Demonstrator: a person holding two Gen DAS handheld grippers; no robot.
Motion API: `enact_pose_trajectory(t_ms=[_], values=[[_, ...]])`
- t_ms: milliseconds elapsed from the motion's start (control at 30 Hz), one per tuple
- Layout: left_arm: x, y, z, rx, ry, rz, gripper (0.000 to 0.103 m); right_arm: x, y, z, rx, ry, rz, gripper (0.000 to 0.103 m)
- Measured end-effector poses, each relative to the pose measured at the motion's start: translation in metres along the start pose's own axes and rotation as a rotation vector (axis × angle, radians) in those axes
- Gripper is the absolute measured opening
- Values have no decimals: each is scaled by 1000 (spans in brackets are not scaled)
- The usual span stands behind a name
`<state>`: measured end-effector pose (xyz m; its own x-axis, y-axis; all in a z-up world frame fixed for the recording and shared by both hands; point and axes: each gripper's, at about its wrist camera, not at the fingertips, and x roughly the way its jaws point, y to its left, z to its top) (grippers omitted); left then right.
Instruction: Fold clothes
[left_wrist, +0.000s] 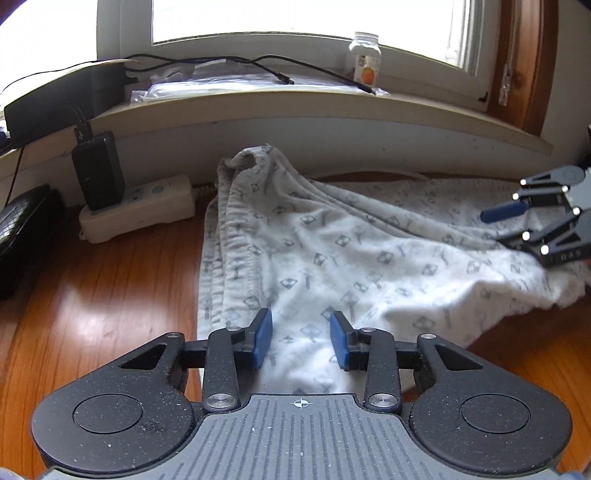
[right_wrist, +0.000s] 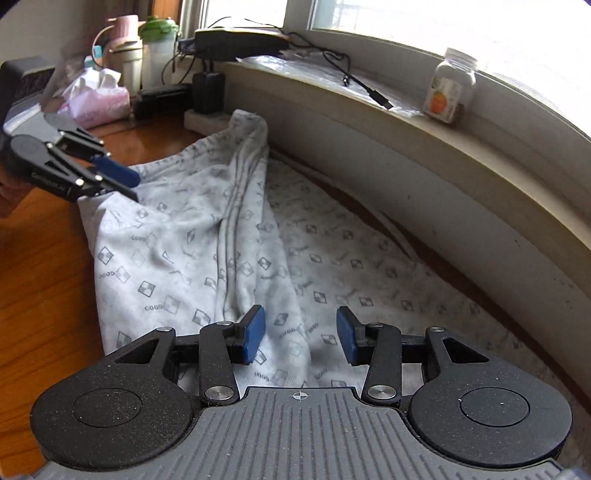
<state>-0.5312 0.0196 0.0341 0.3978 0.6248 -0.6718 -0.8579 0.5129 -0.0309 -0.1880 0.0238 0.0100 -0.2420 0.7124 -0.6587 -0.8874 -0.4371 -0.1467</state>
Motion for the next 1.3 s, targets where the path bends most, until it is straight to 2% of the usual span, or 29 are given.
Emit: enact_pose_trajectory(t_ms=[233,333,400,500,600,767,833,867,933,1067,1200,1300], values=[[-24,-8,-15,11,7,6,38,-30,9,-6,-25,-30,16,43],[-26,-14,-11,27,11,29,38,-46,11,-11,-39,-38,24,43],[-26,-20,-5,40,-18,39,40,-56,13,-14,-40,-45,29,42],[-18,-26,12,28,-72,23,40,-66,17,-17,-41,-47,46,33],[-8,-30,30,9,-118,4,40,-67,23,-17,-37,-40,67,33],[23,-33,41,20,-78,11,40,-52,24,-22,-31,19,44,29],[30,-31,39,20,-59,18,40,-55,15,-21,-5,7,47,8],[32,-28,37,17,-53,20,40,-58,11,-17,1,-6,44,8],[33,-23,34,6,-46,20,40,-66,3,-10,4,-30,27,4],[33,-15,30,-12,-44,23,41,-69,-17,15,-2,-62,-56,4],[30,-11,28,-21,-51,25,40,-47,-29,39,-132,-75,-226,4],[28,-11,26,-18,-54,34,40,-8,-43,44,-136,6,-292,5]])
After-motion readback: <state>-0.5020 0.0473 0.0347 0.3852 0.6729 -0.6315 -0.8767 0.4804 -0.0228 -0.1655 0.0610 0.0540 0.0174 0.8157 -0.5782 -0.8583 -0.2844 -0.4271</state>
